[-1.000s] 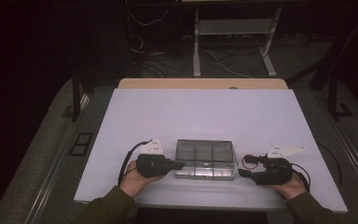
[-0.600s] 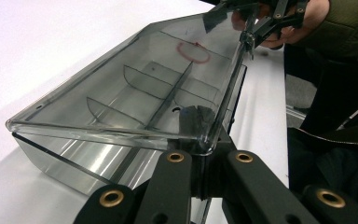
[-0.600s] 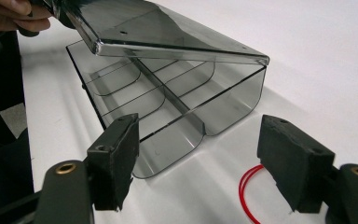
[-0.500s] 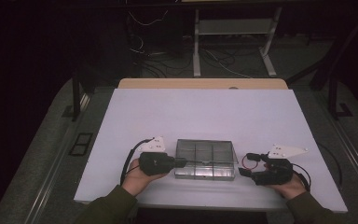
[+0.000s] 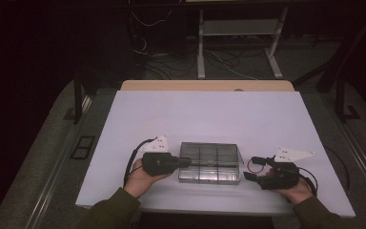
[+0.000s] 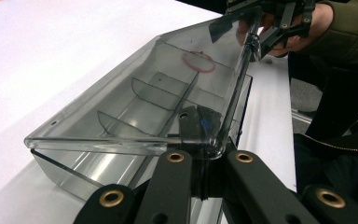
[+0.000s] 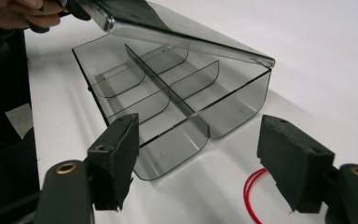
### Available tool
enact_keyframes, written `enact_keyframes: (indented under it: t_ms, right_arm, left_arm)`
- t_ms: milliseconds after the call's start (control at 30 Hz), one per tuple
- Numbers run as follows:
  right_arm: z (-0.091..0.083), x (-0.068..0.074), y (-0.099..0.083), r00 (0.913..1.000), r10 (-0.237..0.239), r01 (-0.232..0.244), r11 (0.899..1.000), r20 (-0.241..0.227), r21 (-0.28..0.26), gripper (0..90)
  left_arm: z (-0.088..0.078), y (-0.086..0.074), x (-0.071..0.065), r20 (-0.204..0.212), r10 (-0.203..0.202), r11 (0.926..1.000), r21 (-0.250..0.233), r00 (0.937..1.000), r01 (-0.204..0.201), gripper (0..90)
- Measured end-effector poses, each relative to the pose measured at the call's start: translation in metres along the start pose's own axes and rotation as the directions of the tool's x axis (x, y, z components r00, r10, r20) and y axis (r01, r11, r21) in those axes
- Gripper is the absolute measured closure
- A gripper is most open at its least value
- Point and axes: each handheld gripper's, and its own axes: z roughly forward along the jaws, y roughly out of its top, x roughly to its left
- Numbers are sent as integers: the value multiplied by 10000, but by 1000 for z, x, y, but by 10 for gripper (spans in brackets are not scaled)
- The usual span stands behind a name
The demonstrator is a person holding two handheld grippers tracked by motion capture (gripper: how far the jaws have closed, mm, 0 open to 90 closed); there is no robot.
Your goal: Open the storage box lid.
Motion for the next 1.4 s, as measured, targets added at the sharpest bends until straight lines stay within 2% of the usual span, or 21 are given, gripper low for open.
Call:
enact_keyframes:
  t_ms: [333, 1100, 1400]
  right_arm:
    - [1, -1, 0, 10000, 59, -59, 10000, 3, 3, 278]
    - [1, 0, 1, 9998, 215, -215, 9994, -20, 282, 261]
    - [2, 0, 12, 9999, 88, -92, 9991, 77, 426, 249]
  left_arm:
    - [-2, 7, 3, -72, 218, 9997, -144, 9997, -219, 889]
    - [-5, 24, 12, -233, 415, 9978, -506, 9989, -426, 888]
    - [-7, 29, 15, -312, 476, 9968, -624, 9984, -495, 888]
